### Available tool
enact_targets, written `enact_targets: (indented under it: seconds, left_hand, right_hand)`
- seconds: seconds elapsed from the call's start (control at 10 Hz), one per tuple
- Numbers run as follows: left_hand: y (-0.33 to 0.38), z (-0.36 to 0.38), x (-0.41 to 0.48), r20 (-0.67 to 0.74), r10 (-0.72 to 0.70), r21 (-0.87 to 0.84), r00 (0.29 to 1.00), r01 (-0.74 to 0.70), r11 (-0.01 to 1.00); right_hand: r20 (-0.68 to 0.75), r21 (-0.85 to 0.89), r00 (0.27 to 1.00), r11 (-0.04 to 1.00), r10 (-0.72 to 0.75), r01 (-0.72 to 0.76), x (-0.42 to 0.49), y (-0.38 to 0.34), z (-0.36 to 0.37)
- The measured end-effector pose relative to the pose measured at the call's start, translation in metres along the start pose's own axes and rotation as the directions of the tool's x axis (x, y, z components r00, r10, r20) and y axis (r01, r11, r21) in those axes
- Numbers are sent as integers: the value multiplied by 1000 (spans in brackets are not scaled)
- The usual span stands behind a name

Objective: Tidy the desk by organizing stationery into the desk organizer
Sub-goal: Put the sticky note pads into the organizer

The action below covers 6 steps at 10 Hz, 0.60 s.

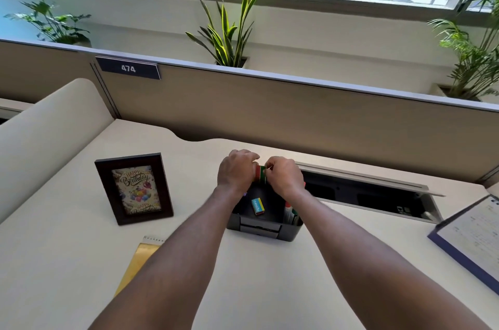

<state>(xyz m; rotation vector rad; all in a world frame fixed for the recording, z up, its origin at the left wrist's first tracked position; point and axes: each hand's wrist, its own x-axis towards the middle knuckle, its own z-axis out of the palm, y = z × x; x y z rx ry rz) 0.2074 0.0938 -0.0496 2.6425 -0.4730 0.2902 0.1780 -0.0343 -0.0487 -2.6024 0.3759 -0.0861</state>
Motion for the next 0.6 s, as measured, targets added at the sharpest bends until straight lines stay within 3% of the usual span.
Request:
enact_targets:
  seconds: [0.2, 0.6]
  left_hand:
    - [-4, 13, 0, 65, 68, 96, 996, -74, 993]
    - [35, -1, -40, -34, 230, -3, 973, -230, 973]
  right_hand:
    - [-22, -14, 998, 999, -52, 52, 3, 2, 5]
    - [-162, -68, 955, 968, -250, 242, -50, 30, -29]
